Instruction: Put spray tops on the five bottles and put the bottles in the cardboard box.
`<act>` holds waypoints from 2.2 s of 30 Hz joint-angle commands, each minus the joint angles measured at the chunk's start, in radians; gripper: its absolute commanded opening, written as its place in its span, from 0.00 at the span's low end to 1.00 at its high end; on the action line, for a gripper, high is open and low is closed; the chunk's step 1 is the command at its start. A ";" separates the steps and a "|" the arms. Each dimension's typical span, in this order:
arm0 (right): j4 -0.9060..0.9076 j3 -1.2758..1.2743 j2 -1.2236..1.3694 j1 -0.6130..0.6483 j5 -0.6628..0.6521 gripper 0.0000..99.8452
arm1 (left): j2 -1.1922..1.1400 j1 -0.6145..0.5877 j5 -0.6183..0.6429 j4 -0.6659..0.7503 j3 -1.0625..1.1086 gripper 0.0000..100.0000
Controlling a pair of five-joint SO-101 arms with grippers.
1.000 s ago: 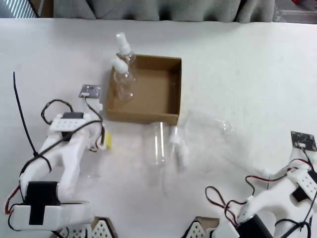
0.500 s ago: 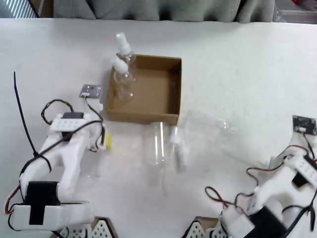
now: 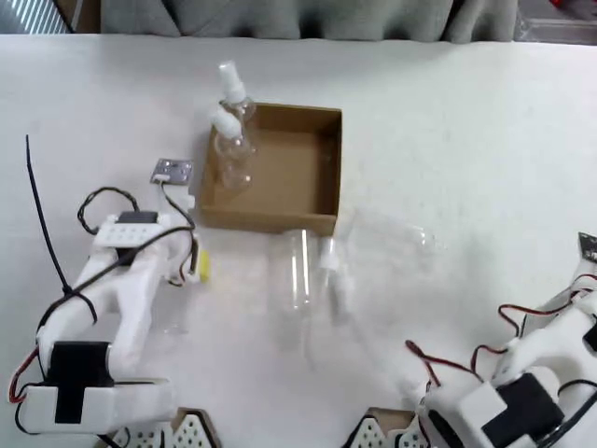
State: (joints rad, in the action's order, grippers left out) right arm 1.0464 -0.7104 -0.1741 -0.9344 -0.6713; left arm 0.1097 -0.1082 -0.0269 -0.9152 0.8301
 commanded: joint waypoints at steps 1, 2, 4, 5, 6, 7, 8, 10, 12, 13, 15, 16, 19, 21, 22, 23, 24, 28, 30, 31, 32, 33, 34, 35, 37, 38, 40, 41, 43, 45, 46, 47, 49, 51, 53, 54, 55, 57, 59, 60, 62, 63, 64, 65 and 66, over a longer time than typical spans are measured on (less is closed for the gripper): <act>0.091 0.038 -0.076 -0.012 -0.055 0.02 | 0.010 0.012 -0.011 0.002 -0.044 0.02; 0.120 0.038 -0.085 -0.008 -0.072 0.02 | 0.010 0.012 -0.011 0.002 -0.044 0.02; 0.183 0.038 -0.105 -0.004 -0.117 0.02 | 0.010 0.012 -0.011 0.002 -0.044 0.02; 0.220 0.034 -0.117 -0.002 -0.146 0.02 | 0.008 0.012 -0.011 0.003 -0.044 0.02; 0.249 0.025 -0.134 -0.001 -0.175 0.02 | 0.008 0.012 -0.011 0.003 -0.044 0.02; 0.272 0.014 -0.151 0.010 -0.206 0.02 | 0.008 0.012 -0.011 0.003 -0.044 0.02; 0.292 -0.005 -0.173 0.021 -0.235 0.02 | 0.008 0.012 -0.011 0.003 -0.044 0.02; 0.314 -0.051 -0.216 0.047 -0.278 0.02 | 0.008 0.012 -0.011 0.003 -0.046 0.02; 0.320 -0.094 -0.260 0.085 -0.302 0.02 | 0.008 0.007 -0.009 0.003 -0.046 0.02; 0.320 -0.117 -0.282 0.108 -0.307 0.02 | 0.010 0.007 -0.008 0.003 -0.046 0.02; 0.320 -0.155 -0.328 0.166 -0.318 0.02 | 0.013 0.005 -0.006 0.003 -0.046 0.02; 0.321 -0.173 -0.351 0.199 -0.344 0.02 | 0.013 0.005 -0.005 0.003 -0.046 0.02; 0.395 -0.218 -0.426 0.306 -0.453 0.02 | 0.013 0.005 -0.005 0.003 -0.046 0.02; 0.470 -0.229 -0.483 0.366 -0.509 0.02 | 0.013 0.005 -0.005 0.003 -0.048 0.02; 0.504 -0.229 -0.512 0.394 -0.523 0.02 | 0.013 0.005 -0.005 0.003 -0.048 0.02; 0.530 -0.229 -0.544 0.420 -0.523 0.02 | 0.012 0.005 -0.005 0.003 -0.048 0.02; 0.550 -0.229 -0.576 0.446 -0.523 0.02 | 0.010 0.005 -0.005 0.003 -0.049 0.02; 0.604 -0.267 -0.679 0.547 -0.523 0.12 | 0.008 0.005 -0.005 0.003 -0.049 0.02; 0.593 -0.293 -0.711 0.573 -0.523 0.14 | 0.008 0.005 -0.005 0.003 -0.049 0.02; 0.587 -0.302 -0.723 0.581 -0.526 0.13 | 0.008 0.005 -0.005 0.003 -0.049 0.02; 0.579 -0.311 -0.730 0.590 -0.531 0.13 | 0.008 0.005 -0.005 0.003 -0.049 0.02; 0.572 -0.318 -0.728 0.608 -0.532 0.13 | 0.008 0.005 -0.005 0.003 -0.049 0.02; 0.565 -0.324 -0.722 0.636 -0.532 0.13 | 0.008 0.005 -0.005 0.003 -0.049 0.02; 0.564 -0.325 -0.711 0.671 -0.531 0.14 | 0.008 0.005 -0.005 0.003 -0.049 0.02; 0.564 -0.324 -0.679 0.736 -0.528 0.16 | 0.008 0.005 -0.005 0.003 -0.051 0.02; 0.562 -0.324 -0.657 0.763 -0.529 0.17 | 0.008 0.005 -0.005 0.003 -0.051 0.02; 0.556 -0.324 -0.607 0.832 -0.529 0.17 | 0.008 0.005 -0.005 0.003 -0.051 0.02; 0.545 -0.324 -0.578 0.869 -0.526 0.18 | 0.008 0.005 -0.005 0.003 -0.051 0.02; 0.519 -0.324 -0.515 0.926 -0.522 0.17 | 0.008 0.005 -0.005 0.003 -0.051 0.02; 0.476 -0.324 -0.455 0.952 -0.506 0.17 | 0.008 0.005 -0.005 0.003 -0.051 0.02; 0.437 -0.324 -0.427 0.954 -0.480 0.17 | 0.008 0.005 -0.005 0.003 -0.051 0.02; 0.381 -0.324 -0.401 0.954 -0.440 0.17 | 0.008 0.005 -0.005 0.003 -0.051 0.02; 0.285 -0.324 -0.349 0.952 -0.358 0.17 | 0.008 0.005 -0.005 0.005 -0.051 0.02; 0.242 -0.324 -0.306 0.952 -0.325 0.17 | 0.008 0.005 -0.005 0.021 -0.048 0.02; 0.237 -0.316 -0.282 0.952 -0.318 0.12 | 0.008 0.005 -0.005 0.023 -0.048 0.02; 0.236 -0.310 -0.275 0.952 -0.318 0.08 | 0.008 0.005 -0.005 0.023 -0.048 0.02; 0.236 -0.305 -0.274 0.951 -0.318 0.03 | 0.008 0.005 -0.005 0.023 -0.048 0.02; 0.240 -0.301 -0.275 0.935 -0.318 0.03 | 0.008 0.005 -0.005 0.023 -0.048 0.02; 0.239 -0.299 -0.275 0.905 -0.318 0.03 | 0.008 0.005 -0.005 0.023 -0.048 0.02; 0.239 -0.295 -0.275 0.894 -0.321 0.03 | 0.008 0.005 -0.005 0.023 -0.048 0.02; 0.255 -0.264 -0.275 0.875 -0.318 0.03 | 0.008 0.005 -0.005 0.023 -0.048 0.02; 0.274 -0.247 -0.275 0.863 -0.318 0.04 | 0.008 0.005 -0.005 0.023 -0.048 0.02; 0.292 -0.229 -0.275 0.854 -0.318 0.06 | 0.008 0.005 -0.005 0.023 -0.048 0.02; 0.309 -0.212 -0.275 0.846 -0.319 0.08 | 0.008 0.005 -0.005 0.023 -0.049 0.02; 0.328 -0.199 -0.275 0.846 -0.324 0.10 | 0.008 0.005 -0.005 0.023 -0.049 0.02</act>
State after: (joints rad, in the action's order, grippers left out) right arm 1.3257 -0.9805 -0.4503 -0.0721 -0.9981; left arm 0.1097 -0.1082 -0.0284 -0.9076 0.8301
